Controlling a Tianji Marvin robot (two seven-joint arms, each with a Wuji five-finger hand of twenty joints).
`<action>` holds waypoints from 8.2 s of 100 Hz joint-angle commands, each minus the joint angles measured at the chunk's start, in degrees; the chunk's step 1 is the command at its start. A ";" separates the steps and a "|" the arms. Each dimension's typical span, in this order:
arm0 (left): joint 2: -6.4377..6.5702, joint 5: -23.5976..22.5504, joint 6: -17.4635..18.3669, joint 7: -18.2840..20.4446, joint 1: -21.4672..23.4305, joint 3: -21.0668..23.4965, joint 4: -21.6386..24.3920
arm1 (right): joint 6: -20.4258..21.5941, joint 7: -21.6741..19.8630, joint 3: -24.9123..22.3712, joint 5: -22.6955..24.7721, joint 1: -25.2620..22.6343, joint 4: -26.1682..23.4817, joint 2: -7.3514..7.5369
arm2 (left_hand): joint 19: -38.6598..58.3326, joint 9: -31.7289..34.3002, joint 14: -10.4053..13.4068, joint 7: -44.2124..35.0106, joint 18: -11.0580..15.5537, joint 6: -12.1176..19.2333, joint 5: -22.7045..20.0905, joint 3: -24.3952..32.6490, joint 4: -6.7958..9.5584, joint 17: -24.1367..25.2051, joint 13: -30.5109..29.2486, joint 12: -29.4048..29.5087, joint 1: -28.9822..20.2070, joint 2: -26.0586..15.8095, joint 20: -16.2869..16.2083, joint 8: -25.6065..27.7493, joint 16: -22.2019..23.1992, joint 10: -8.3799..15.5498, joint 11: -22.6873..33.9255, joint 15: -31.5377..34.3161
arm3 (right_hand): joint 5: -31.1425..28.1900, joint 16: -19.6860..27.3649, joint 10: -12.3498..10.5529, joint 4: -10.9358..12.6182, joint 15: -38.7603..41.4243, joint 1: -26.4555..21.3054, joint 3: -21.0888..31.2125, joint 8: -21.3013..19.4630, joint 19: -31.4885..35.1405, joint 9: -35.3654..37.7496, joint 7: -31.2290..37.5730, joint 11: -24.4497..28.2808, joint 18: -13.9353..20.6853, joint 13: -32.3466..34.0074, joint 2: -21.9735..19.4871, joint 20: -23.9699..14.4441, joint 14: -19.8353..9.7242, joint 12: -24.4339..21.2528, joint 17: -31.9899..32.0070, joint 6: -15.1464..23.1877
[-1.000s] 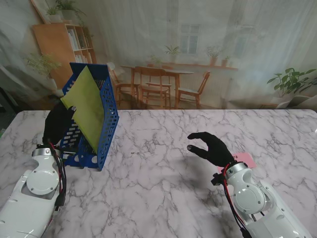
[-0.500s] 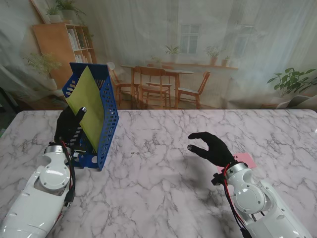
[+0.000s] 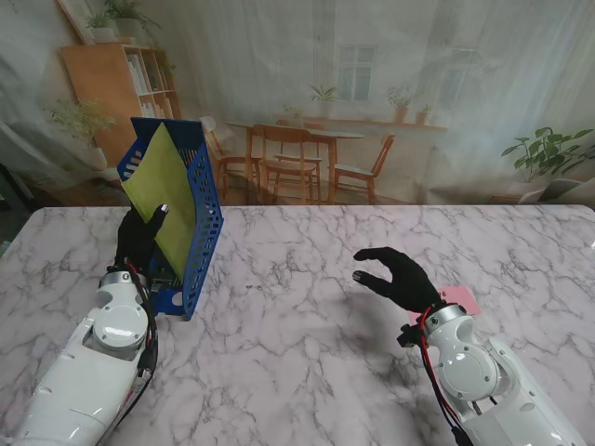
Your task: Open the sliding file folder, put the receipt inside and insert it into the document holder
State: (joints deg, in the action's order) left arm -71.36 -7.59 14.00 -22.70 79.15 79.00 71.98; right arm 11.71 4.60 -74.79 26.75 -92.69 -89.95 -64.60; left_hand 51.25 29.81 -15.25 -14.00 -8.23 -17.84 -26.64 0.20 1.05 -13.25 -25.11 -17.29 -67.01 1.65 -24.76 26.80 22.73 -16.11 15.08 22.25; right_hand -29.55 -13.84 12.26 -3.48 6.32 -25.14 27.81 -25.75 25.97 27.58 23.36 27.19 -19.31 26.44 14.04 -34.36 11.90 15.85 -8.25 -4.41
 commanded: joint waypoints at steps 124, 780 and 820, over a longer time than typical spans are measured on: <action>3.00 9.16 9.15 13.65 7.79 8.18 31.14 | 0.10 0.10 0.04 -0.13 0.02 0.54 -0.11 | 9.47 14.16 1.85 -22.55 3.87 11.03 -8.69 13.20 -3.09 -12.04 -14.67 -0.87 -6.96 2.45 -1.27 0.79 0.39 7.65 6.29 6.83 | -0.57 -1.03 -0.61 -0.55 0.97 0.99 -0.34 0.99 1.02 0.43 0.26 -0.29 -0.53 1.22 -1.33 0.71 -0.56 -0.34 0.85 1.55; 2.14 23.96 -15.99 27.39 -0.43 -18.09 19.42 | 18.74 9.03 -2.42 -22.46 2.84 -0.98 -4.65 | 14.83 25.33 2.78 -24.19 -0.26 13.99 -15.07 7.16 -0.49 -15.39 -22.18 -4.87 -6.96 9.35 -3.03 0.49 3.34 10.39 2.64 9.57 | -18.82 -19.13 -4.66 -9.47 40.21 -21.26 26.52 -1.76 53.94 44.31 37.84 18.01 0.81 48.22 16.86 12.89 -1.62 11.77 -34.15 16.90; 1.61 24.88 -16.83 26.71 -0.83 -20.02 18.86 | 18.67 9.41 -2.97 -23.35 3.59 -1.86 -4.83 | 14.87 24.91 2.77 -23.82 -0.24 13.98 -14.79 6.77 -0.42 -15.02 -21.81 -4.19 -6.95 9.16 -2.87 0.18 3.18 10.50 2.44 9.49 | -18.97 -19.36 -4.41 -9.53 41.57 -21.31 27.00 -1.77 53.97 44.71 37.94 18.11 0.48 48.18 17.02 13.00 -1.62 12.13 -34.88 16.45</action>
State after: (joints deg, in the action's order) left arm -69.28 17.31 -2.23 3.07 78.04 59.83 91.57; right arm 30.06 13.73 -77.64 3.97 -89.74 -90.46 -68.93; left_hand 64.25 52.17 -13.51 -32.60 -11.56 -7.21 -36.77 4.24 -0.77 -27.61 -46.39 -21.52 -70.41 11.67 -27.76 27.11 25.51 -6.20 15.68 30.19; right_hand -47.49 -32.24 8.71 -13.27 44.05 -42.95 50.70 -25.09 78.14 71.18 55.95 42.88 -21.15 72.66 34.25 -21.92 11.50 27.13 -42.01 2.72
